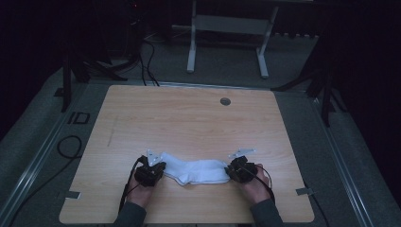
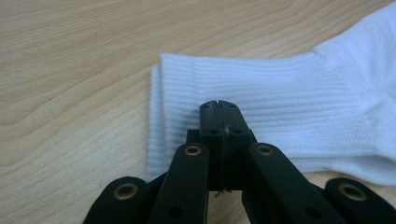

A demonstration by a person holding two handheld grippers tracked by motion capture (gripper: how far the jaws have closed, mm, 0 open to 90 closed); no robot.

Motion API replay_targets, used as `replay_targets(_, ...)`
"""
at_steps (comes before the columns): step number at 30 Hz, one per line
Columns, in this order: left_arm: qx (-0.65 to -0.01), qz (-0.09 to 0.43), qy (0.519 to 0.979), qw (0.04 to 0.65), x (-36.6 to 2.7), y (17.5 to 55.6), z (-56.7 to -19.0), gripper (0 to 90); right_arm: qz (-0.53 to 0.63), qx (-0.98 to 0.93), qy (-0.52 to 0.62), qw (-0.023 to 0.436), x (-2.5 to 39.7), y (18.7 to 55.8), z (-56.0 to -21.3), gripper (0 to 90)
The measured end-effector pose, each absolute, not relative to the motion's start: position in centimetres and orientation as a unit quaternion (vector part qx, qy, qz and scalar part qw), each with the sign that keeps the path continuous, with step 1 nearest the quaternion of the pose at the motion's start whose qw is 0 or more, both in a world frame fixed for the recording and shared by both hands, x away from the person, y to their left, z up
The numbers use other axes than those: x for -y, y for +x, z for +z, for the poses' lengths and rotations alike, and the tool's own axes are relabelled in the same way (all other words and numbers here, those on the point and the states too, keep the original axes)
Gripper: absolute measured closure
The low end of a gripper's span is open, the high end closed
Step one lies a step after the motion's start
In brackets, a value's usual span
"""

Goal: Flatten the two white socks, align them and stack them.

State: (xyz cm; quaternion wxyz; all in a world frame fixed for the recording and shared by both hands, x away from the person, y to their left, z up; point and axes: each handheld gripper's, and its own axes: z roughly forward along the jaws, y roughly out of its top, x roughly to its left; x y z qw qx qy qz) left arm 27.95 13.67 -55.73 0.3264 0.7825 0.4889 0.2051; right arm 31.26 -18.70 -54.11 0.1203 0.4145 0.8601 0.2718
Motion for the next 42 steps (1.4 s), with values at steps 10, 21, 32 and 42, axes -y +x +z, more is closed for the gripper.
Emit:
replay_targets(10, -0.484, 0.207, 0.786, 0.325, -13.3, 27.8, -55.7, 89.6, 0.266, -0.859, 0.413, 0.146, 19.4, 32.2, -54.3, 80.4)
replay_targets(21, -0.489, 0.199, 0.781, 0.335, -13.5, 27.8, -55.7, 89.0, 0.265, -0.859, 0.409, 0.158, 18.9, 33.1, -54.1, 65.6)
replay_targets(32, -0.488, 0.216, 0.771, 0.348, -14.0, 27.7, -55.1, 86.6, 0.321, -0.834, 0.426, 0.141, 20.2, 32.5, -52.7, 56.2)
replay_targets(42, -0.504, 0.224, 0.756, 0.353, -15.5, 27.9, -54.5, 86.6, 0.317, -0.831, 0.436, 0.139, 20.6, 32.4, -53.2, 54.2)
